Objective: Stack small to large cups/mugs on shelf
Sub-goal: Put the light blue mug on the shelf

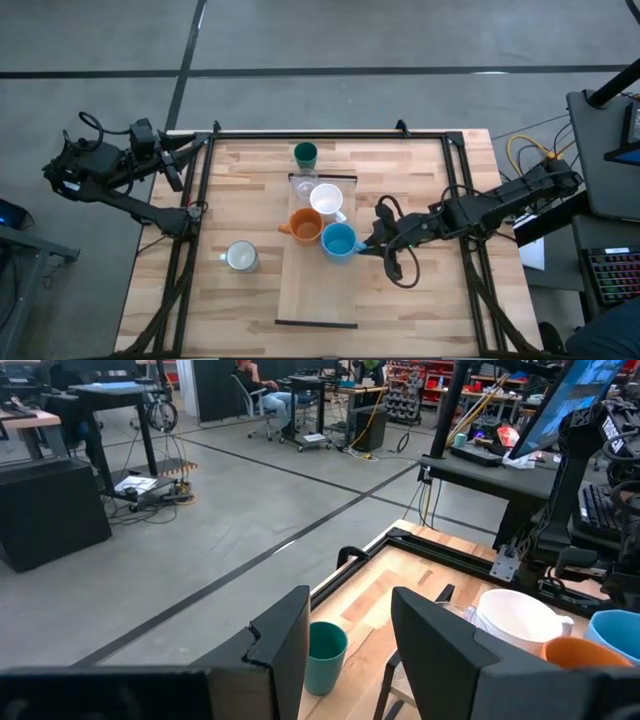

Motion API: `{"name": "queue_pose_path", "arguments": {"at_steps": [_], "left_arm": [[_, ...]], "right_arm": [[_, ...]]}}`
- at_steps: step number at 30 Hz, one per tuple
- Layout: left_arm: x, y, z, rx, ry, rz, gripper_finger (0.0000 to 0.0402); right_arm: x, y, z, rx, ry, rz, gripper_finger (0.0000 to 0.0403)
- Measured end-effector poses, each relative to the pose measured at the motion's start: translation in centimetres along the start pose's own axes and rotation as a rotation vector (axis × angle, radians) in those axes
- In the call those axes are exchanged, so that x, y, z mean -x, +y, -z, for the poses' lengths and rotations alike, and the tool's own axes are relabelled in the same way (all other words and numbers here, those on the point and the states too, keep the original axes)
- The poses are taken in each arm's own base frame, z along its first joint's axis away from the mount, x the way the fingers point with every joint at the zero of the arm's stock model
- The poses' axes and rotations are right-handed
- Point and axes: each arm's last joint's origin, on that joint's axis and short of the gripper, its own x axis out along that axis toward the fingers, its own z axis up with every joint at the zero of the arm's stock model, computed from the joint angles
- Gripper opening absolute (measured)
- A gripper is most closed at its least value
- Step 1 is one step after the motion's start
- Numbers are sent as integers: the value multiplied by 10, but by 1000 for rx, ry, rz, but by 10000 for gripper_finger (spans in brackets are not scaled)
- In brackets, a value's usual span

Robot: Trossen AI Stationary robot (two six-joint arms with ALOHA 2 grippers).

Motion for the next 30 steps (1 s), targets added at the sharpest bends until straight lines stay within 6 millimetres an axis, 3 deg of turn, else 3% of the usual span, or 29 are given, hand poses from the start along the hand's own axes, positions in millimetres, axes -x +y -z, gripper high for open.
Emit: {"name": "queue_pose_path", "arguments": {"at_steps": [19, 25, 30], "left_arm": [[0, 0, 0, 3, 0, 1, 130], [0, 0, 0, 4, 0, 1, 130], [0, 0, 0, 4, 0, 1, 130]], "right_arm": [[-1, -2, 1, 32, -11, 52, 41], [-2, -3, 2, 25, -12, 86, 72], [-2, -3, 1, 29, -15, 83, 71]]}}
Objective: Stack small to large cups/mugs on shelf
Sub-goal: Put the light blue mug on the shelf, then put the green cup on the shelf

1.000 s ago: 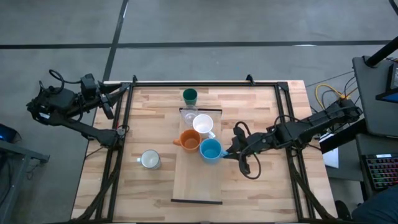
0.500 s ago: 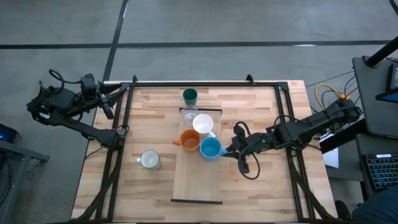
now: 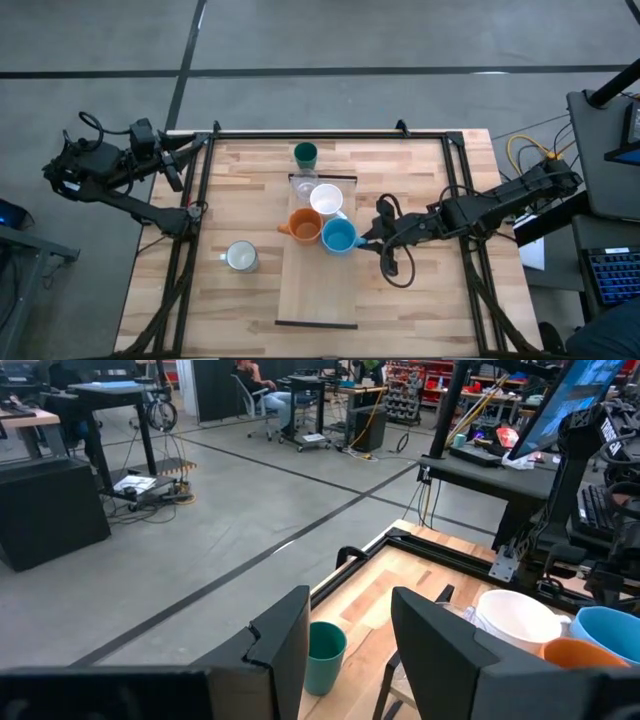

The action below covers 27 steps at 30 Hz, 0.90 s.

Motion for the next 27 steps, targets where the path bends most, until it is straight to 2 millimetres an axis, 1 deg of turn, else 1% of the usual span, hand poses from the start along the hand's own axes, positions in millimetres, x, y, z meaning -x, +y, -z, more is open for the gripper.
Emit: {"name": "queue_pose_path", "arguments": {"at_steps": [4, 8, 12, 19, 27], "left_arm": [[0, 0, 0, 0, 0, 0, 130], [0, 0, 0, 0, 0, 1, 130], [0, -1, 0, 0, 10, 36, 130], [0, -1, 0, 0, 11, 37, 130], [0, -1, 0, -10, 10, 37, 130]], "right_arm": [[0, 0, 0, -12, 0, -2, 65], [0, 0, 0, -43, 4, -2, 67], [0, 0, 1, -50, 13, -5, 83], [0, 0, 1, -44, 17, -4, 121], [2, -3, 9, -11, 96, 25, 148]]}}
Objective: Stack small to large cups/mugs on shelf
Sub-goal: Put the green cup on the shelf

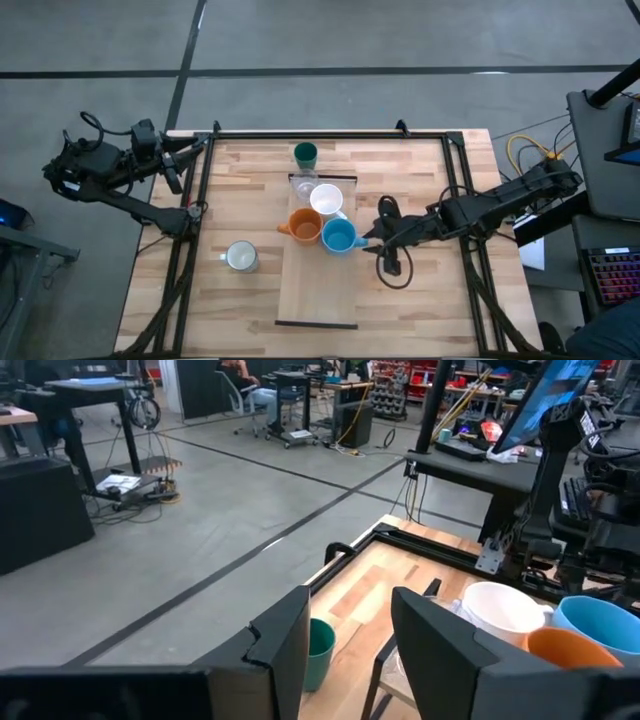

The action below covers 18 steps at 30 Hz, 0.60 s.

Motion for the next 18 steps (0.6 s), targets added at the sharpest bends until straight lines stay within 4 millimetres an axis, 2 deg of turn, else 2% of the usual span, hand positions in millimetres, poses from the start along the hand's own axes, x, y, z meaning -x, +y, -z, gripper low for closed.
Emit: {"name": "queue_pose_path", "arguments": {"at_steps": [6, 11, 14, 18], "left_arm": [[0, 0, 0, -49, 2, 9, 130], [1, 0, 3, -96, 28, 47, 130], [4, 4, 13, -164, 120, 102, 130], [13, 16, 36, -131, 351, 145, 130]], "right_arm": [[16, -5, -9, 54, 52, 34, 152], [51, -15, -19, 89, 202, 220, 146], [76, -21, -24, 82, 270, 371, 142], [107, -29, -33, 37, 268, 542, 136]]}}
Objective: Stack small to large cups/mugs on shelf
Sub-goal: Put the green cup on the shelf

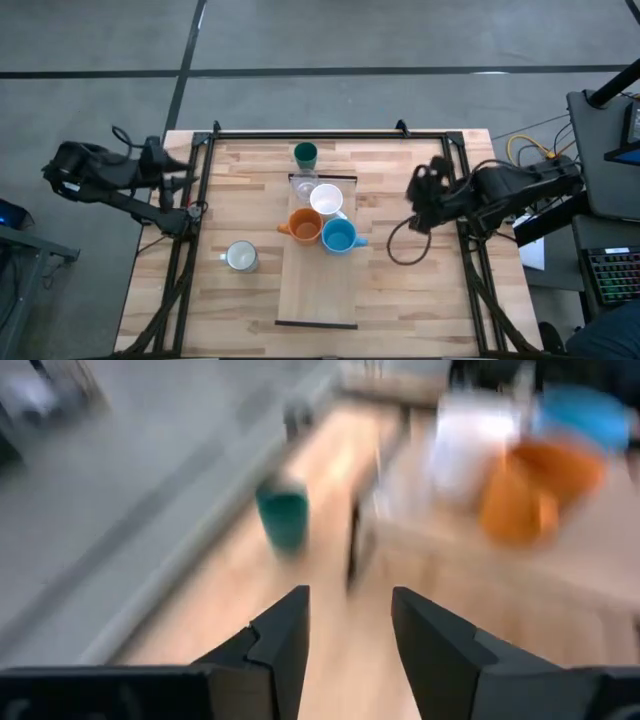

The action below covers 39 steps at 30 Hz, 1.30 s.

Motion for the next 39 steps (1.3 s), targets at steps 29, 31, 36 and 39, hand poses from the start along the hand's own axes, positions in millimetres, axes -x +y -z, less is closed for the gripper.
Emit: {"name": "queue_pose_path", "arguments": {"at_steps": [29, 31, 36, 39], "left_arm": [[22, 49, 98, 104, -251, 268, 130], [16, 46, 101, 69, -223, 257, 130], [-1, 36, 105, -22, -171, 206, 130], [-12, 31, 105, -53, -140, 147, 130]], "right_arm": [[38, -39, -8, -664, -439, 359, 124], [37, -38, -8, -706, -448, 352, 123], [36, -37, -9, -770, -460, 340, 125], [34, -36, -11, -786, -462, 340, 128]]}}
